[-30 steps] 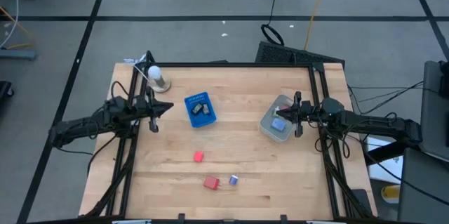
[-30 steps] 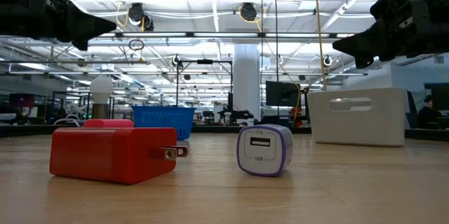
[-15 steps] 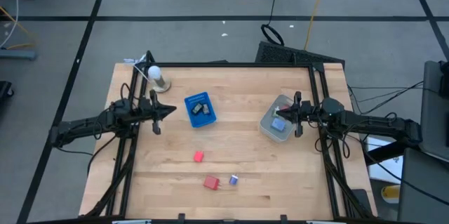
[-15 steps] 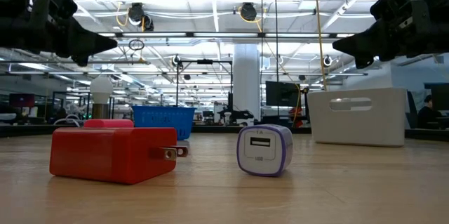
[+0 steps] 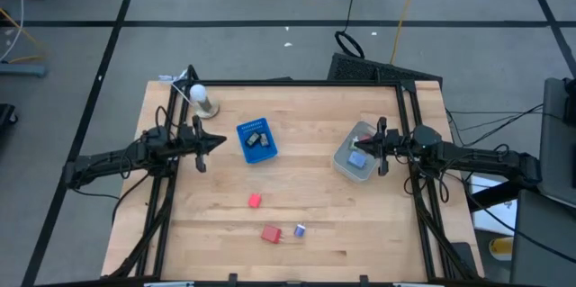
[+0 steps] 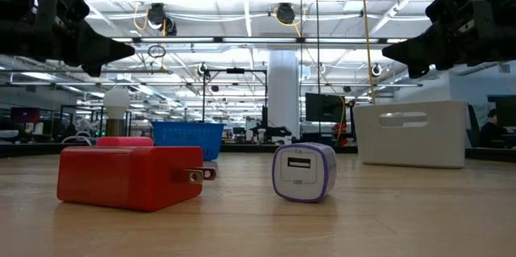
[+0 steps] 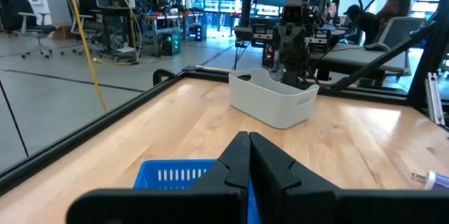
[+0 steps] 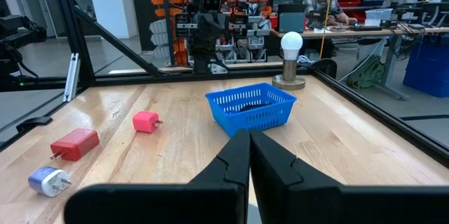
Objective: Pick & Place Office items
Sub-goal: Put the violet charger adapter into the gray bin
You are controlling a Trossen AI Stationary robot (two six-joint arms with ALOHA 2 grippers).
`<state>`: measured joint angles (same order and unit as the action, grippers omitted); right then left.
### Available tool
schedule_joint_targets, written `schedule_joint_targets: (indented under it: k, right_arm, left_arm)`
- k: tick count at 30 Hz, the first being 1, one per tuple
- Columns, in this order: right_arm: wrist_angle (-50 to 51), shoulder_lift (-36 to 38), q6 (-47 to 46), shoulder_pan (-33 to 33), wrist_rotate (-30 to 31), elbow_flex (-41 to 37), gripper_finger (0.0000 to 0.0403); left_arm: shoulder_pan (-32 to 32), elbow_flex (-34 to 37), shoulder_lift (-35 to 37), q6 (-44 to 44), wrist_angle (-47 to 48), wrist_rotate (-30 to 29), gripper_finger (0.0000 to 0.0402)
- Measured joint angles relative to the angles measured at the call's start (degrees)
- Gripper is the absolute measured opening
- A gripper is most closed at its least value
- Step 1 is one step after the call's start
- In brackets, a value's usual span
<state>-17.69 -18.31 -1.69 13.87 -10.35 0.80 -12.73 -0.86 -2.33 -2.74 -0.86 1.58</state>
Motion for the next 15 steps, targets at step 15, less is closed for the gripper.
schedule_joint_targets:
  k: [15]
  right_arm:
    - [-8.0,-1.8,-2.4,-3.7,-2.9,1.7,0.0004]
  left_arm:
    - [0.0,0.0,0.0,-3.0,0.1,-0.2,0.0021]
